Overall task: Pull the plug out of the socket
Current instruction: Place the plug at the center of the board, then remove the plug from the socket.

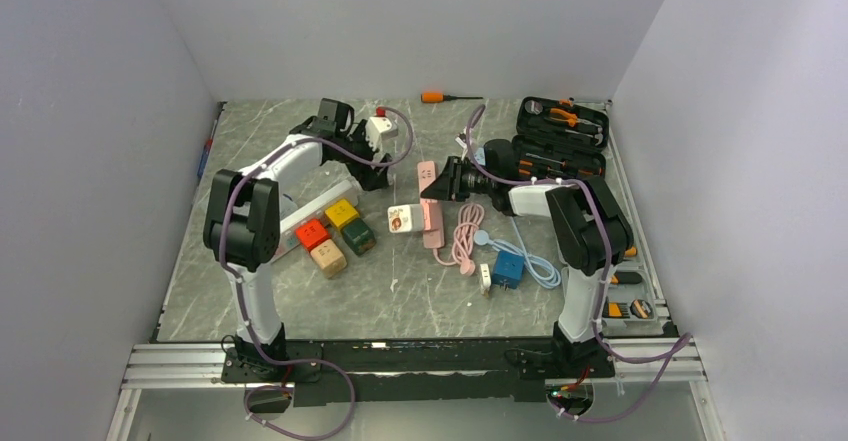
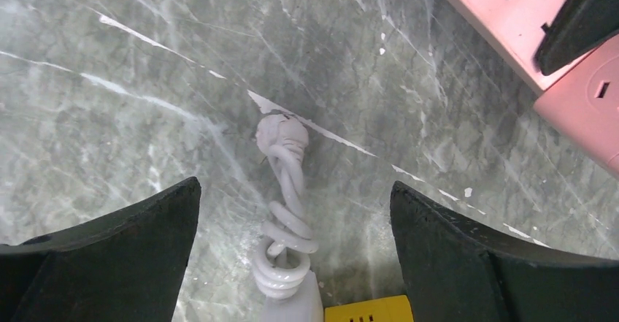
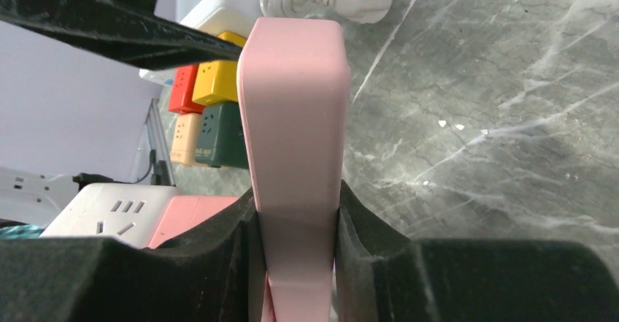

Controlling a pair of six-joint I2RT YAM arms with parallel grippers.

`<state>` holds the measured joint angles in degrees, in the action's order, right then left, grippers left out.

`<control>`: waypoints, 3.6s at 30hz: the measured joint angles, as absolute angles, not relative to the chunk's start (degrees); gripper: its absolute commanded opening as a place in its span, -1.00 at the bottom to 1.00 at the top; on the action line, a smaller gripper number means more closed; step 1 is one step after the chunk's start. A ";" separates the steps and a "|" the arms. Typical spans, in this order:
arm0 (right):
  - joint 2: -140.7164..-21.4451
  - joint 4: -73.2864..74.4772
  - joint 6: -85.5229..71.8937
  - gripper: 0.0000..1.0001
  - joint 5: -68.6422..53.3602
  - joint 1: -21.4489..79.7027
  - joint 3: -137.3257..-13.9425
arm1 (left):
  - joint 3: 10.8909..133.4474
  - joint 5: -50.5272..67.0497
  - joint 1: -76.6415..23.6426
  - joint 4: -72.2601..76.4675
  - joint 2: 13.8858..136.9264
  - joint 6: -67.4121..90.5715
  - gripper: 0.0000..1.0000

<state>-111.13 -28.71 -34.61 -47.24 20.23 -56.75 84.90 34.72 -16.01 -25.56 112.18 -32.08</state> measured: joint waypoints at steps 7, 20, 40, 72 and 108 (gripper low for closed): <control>-107.59 -20.47 -28.99 -1.00 -43.72 21.61 -57.71 | 90.11 34.13 -13.43 -29.76 108.71 -31.55 0.99; -106.59 -13.74 -25.39 -1.00 -43.68 23.51 -63.59 | 94.32 43.46 -16.67 -38.81 88.01 -33.54 0.99; -104.88 -0.58 -14.59 -1.00 -38.85 31.27 -76.03 | 83.07 32.34 -24.64 -38.89 82.52 -29.95 0.99; -104.88 19.68 -12.10 -1.00 -15.38 38.61 -89.43 | 68.84 13.65 -44.95 -42.83 71.20 -39.75 0.99; -98.98 23.92 -12.71 -1.00 -8.56 41.45 -88.84 | 61.25 -14.26 -49.95 -22.44 77.84 -37.23 -0.01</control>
<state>-98.98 23.92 -12.71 -8.56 41.45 -88.84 61.25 -14.26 -49.95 -22.44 77.84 -37.23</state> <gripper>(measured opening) 0.338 0.699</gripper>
